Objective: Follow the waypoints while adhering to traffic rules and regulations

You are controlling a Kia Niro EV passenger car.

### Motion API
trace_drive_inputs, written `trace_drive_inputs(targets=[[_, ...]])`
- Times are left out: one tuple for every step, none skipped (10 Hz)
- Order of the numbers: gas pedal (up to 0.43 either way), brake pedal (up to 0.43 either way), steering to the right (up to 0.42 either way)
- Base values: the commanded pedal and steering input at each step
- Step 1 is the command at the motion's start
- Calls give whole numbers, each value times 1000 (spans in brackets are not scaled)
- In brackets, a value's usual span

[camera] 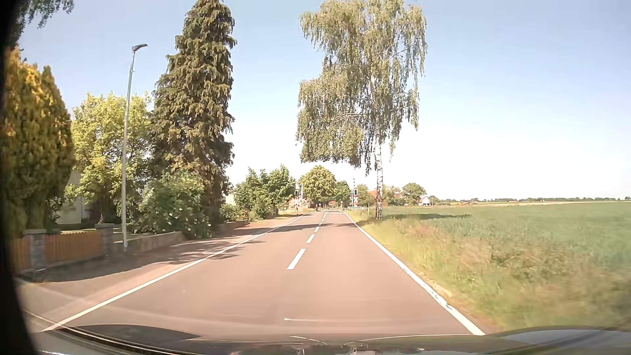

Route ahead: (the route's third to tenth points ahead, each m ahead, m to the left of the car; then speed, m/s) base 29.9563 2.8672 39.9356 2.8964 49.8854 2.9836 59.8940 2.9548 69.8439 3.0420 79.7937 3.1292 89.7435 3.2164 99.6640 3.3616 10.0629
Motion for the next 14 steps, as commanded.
trace_drive_inputs(targets=[[98, 0, -2], [98, 0, -2], [98, 0, -2], [110, 0, -1], [118, 0, -1], [118, 0, -1], [118, 0, 0], [118, 0, -1], [118, 0, 0], [118, 0, 0], [118, 0, 0], [118, 0, 0], [118, 0, 0], [118, 0, 0]])
